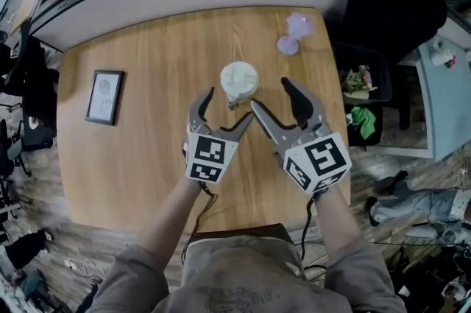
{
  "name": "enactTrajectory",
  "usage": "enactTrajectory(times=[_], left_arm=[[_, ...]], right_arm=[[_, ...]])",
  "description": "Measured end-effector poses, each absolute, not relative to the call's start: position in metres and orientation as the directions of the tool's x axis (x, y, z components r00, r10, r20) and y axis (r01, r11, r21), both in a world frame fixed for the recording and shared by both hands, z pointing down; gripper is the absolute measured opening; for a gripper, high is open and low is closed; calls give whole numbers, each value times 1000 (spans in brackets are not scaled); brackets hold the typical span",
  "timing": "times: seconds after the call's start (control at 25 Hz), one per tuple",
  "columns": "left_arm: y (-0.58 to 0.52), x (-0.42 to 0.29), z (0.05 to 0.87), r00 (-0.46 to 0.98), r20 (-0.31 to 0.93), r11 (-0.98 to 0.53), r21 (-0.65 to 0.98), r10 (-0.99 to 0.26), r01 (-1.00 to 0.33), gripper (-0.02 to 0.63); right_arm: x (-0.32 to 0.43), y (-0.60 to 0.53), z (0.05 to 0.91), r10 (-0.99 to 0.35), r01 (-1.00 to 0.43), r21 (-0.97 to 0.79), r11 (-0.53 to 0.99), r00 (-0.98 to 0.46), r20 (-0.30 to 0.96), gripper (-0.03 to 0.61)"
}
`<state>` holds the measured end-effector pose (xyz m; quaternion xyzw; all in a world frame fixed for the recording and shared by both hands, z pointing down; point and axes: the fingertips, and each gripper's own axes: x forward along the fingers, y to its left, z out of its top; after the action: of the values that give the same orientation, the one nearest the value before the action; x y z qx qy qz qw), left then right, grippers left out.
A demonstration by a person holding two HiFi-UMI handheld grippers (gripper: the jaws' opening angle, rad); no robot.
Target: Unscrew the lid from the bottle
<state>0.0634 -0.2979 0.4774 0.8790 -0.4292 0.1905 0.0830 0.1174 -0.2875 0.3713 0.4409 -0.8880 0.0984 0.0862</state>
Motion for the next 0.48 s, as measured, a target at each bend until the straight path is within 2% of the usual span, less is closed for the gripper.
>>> enactTrajectory(times=[0.4,0.48], left_arm=[[-332,74,523,582,374,-628,-1,-722,-779,436],[-336,79,531,593,368,-640,-6,-716,-768,436]], right_arm=[[86,-315,417,-681,-718,-58,694,-680,271,291],[84,-320,423,-669,-706,-71,704,-694,267,313]])
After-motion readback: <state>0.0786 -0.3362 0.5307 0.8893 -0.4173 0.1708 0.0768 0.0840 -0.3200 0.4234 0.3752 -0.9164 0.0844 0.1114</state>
